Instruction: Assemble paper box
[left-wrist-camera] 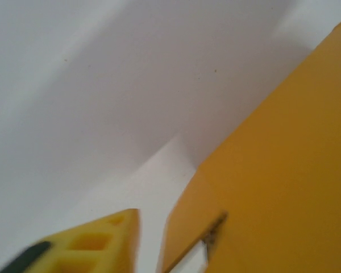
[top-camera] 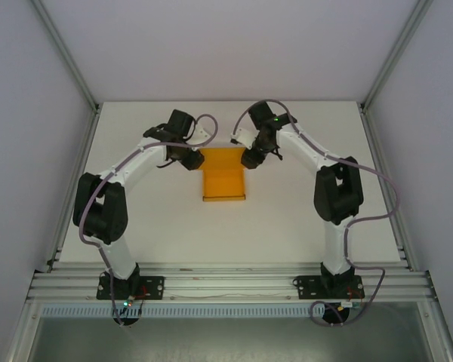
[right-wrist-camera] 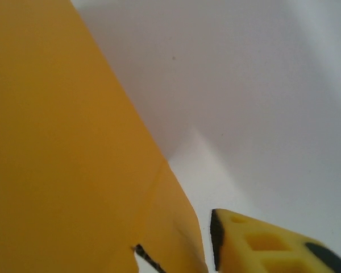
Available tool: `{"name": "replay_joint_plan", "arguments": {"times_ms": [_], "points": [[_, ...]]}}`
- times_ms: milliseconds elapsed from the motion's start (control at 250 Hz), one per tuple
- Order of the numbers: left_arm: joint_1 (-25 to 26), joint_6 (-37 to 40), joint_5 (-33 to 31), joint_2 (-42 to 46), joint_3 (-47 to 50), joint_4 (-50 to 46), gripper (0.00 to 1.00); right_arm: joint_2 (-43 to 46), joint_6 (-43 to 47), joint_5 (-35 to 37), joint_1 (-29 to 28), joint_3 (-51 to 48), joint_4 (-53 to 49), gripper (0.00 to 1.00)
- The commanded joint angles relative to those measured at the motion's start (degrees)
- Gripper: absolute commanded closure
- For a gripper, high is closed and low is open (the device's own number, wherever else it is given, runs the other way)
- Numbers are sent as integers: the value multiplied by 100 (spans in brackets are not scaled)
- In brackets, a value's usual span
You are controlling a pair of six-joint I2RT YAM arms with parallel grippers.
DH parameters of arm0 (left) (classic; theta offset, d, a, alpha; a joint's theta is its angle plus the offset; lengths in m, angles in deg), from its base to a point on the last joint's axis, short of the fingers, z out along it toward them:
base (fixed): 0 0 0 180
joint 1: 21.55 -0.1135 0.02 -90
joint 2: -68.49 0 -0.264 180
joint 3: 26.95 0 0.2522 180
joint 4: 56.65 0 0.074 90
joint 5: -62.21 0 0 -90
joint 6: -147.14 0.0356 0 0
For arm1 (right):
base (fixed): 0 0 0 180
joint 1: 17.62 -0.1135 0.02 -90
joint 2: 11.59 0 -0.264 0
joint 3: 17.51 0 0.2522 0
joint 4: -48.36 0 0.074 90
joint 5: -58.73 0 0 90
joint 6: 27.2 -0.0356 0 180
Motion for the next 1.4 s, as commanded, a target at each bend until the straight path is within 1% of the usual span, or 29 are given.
{"name": "replay_joint_plan", "arguments": {"times_ms": [0,44,88,200,304,380,480,560,688,771,911,963,1031,1119,1191,1255,1327,1399], "points": [[-10,79,-55,-42,-237,-205,86,90,126,40,7,173,-311,74],[-12,28,-110,-26,-232,-181,97,129,91,79,0,127,-260,79],[-3,-49,-138,1,-206,-132,100,172,-22,95,3,84,-191,83],[56,-383,-129,139,-176,66,100,262,-713,134,-10,108,37,92],[125,-945,-261,364,-97,421,100,380,-1559,620,-77,159,341,98],[151,-1608,-482,455,-90,612,100,465,-2272,982,-164,172,530,98],[188,-2361,-389,477,-25,788,100,543,-3082,1049,-251,155,652,98],[260,-2896,-450,450,109,993,100,586,-3642,1146,-332,57,862,97],[488,-3406,-803,304,225,1169,100,595,-4432,941,-415,-160,1275,96],[640,-3794,-1144,265,326,1379,100,601,-4942,1055,-485,-270,1573,96],[738,-4442,-1186,322,544,1851,100,606,-5663,972,-558,-522,2142,96],[762,-4652,-1283,370,699,2068,100,595,-5920,1086,-591,-615,2295,97],[837,-4784,-1581,395,831,2223,100,584,-6121,1147,-643,-749,2531,97],[864,-5050,-1978,340,922,2358,100,533,-6254,1160,-722,-913,2794,99],[862,-5294,-2247,260,985,2441,100,477,-6415,1337,-772,-1001,2898,100],[893,-5306,-2164,200,1087,2646,100,465,-6495,1554,-798,-1108,3001,100],[943,-5306,-2019,156,1197,2834,100,454,-6384,1799,-858,-1298,3259,100],[969,-5297,-1884,118,1278,2879,100,400,-6407,1851,-871,-1438,3449,100]]}}
